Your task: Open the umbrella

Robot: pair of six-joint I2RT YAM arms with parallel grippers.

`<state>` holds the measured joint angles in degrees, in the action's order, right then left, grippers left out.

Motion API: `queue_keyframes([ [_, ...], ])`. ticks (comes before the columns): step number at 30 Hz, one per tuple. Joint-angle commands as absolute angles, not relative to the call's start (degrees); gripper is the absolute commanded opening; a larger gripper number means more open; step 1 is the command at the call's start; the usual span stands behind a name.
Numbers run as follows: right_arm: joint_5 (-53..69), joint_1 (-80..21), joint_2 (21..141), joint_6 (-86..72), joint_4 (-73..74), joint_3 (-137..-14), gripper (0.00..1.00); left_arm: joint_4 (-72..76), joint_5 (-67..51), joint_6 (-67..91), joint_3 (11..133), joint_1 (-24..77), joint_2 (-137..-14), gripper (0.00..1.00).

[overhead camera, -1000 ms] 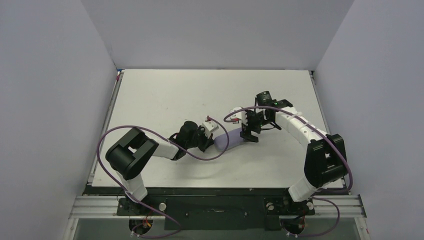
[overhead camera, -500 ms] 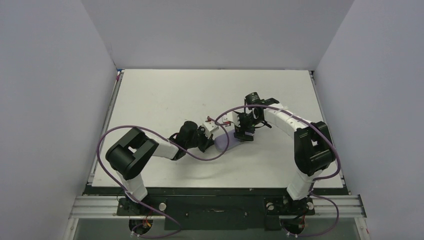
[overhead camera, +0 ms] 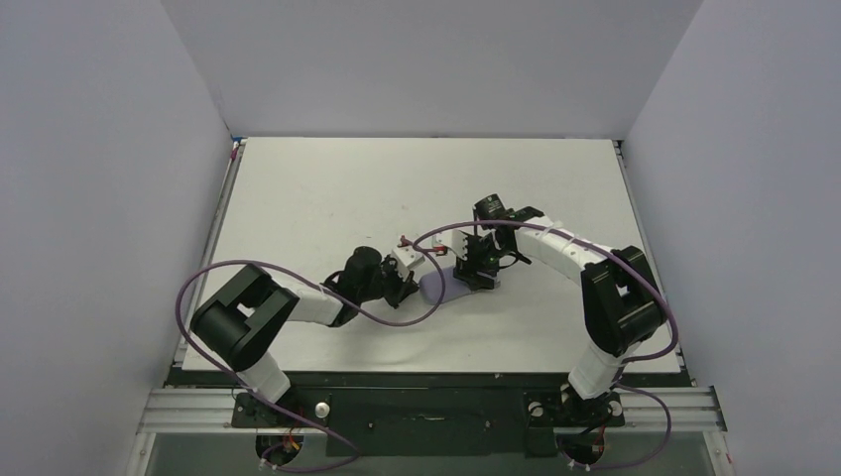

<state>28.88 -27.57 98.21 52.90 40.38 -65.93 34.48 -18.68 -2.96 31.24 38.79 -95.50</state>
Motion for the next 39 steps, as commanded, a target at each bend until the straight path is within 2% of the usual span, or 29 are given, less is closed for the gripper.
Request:
queue_keyframes([
  [1, 23.4, -27.5, 99.8, 43.2, 36.6, -64.2, 0.48, 33.8, -21.7, -2.0, 28.8, 39.8, -92.3, 0.0],
  [7, 22.9, -27.4, 101.2, 38.1, 36.2, -65.2, 0.42, 34.8, -21.0, -0.9, 26.3, 42.7, -89.9, 0.0],
  [21, 23.2, -26.0, 101.4, 34.7, 35.7, -64.7, 0.36, 33.3, -17.4, 4.0, 24.3, 51.2, -87.8, 0.0],
  [27, 23.3, -25.0, 99.7, 42.5, 37.7, -62.8, 0.29, 31.8, -14.4, 5.0, 23.1, 51.1, -85.2, 0.0],
  [33, 27.6, -21.2, 101.1, 55.3, 48.0, -66.2, 0.22, 33.4, -12.5, 4.0, 23.2, 48.6, -84.1, 0.0],
  [34, 28.7, -21.0, 101.3, 60.0, 51.1, -66.8, 0.21, 33.0, -12.6, 2.5, 23.9, 47.2, -84.0, 0.01],
  [36, 29.6, -20.5, 101.3, 67.7, 55.7, -67.0, 0.2, 32.4, -14.1, -1.7, 24.7, 44.8, -83.8, 0.15],
  [38, 30.0, -20.5, 101.3, 74.0, 59.4, -67.2, 0.2, 32.4, -15.5, -6.8, 24.9, 43.0, -83.7, 0.38],
  [39, 30.4, -20.6, 101.6, 75.6, 61.6, -67.5, 0.19, 32.6, -16.2, -8.3, 24.7, 42.6, -83.8, 0.44],
])
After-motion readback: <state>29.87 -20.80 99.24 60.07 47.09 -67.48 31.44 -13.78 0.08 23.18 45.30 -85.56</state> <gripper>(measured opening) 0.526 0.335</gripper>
